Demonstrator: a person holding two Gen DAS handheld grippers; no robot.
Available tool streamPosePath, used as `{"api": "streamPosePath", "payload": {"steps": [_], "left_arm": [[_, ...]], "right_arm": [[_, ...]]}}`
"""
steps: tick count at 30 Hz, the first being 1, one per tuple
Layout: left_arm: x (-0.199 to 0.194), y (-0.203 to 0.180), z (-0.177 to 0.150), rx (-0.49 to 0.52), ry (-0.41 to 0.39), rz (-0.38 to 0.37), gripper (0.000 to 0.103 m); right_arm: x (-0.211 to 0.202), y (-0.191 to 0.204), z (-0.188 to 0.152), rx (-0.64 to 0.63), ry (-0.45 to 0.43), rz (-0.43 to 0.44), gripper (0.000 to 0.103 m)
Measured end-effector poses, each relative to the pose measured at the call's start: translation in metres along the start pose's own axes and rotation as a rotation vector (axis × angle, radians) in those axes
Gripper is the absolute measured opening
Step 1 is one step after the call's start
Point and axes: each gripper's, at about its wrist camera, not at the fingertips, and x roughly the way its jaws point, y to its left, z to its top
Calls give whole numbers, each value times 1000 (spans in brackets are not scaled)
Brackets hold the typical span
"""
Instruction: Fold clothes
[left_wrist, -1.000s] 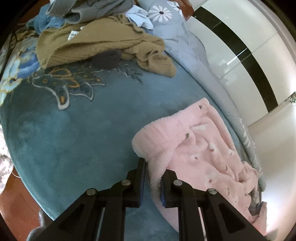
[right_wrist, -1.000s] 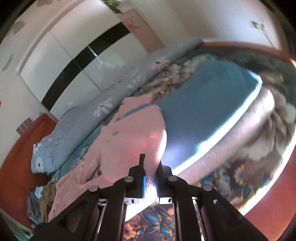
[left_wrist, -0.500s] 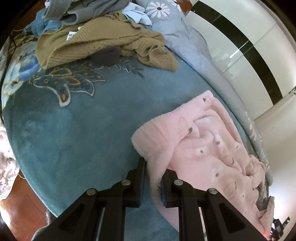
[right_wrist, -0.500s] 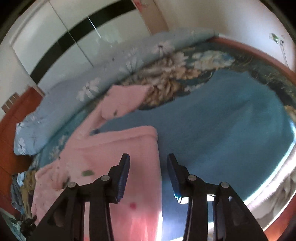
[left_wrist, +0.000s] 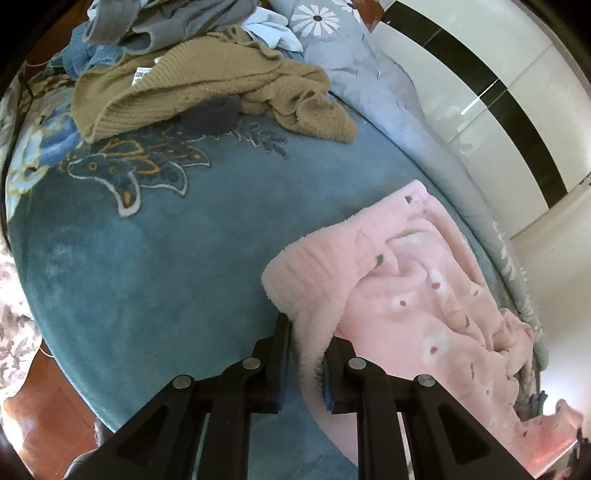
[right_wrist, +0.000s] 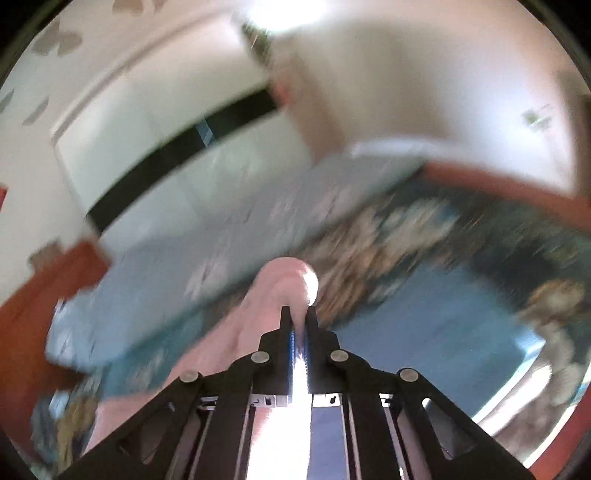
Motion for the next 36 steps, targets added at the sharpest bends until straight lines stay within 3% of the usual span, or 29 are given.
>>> {"api": "streamPosePath", "payload": {"steps": [3, 12, 17, 24, 27, 29, 31, 34, 36], "left_arm": [[0, 1, 0, -9, 0, -13, 16], [-11, -4, 2, 4, -36, -28, 15], [-15, -20, 21, 17, -56, -51, 14], [-60, -62, 68, 98, -221, -125, 14], [-74, -63, 69, 143, -271, -123, 14], [-67, -54, 62, 157, -248, -91, 14], [-46, -33, 50, 137, -174, -55, 14], [-18, -1, 34, 66, -71, -19, 14], [-12, 12, 28, 35, -45, -18, 14]], "right_arm": [[-14, -30, -1, 34, -2, -89, 5], [-15, -105, -65, 219, 137, -211, 5], [-18, -89, -42, 227, 89, -130, 5], [-3, -26, 22, 147, -17, 26, 4], [-17, -12, 30, 106, -79, 76, 4], [-20, -18, 22, 90, -78, 60, 4], [-14, -38, 3, 110, -26, 1, 4], [2, -82, -35, 217, 75, -76, 4], [7, -105, -58, 278, 119, -117, 5]]}}
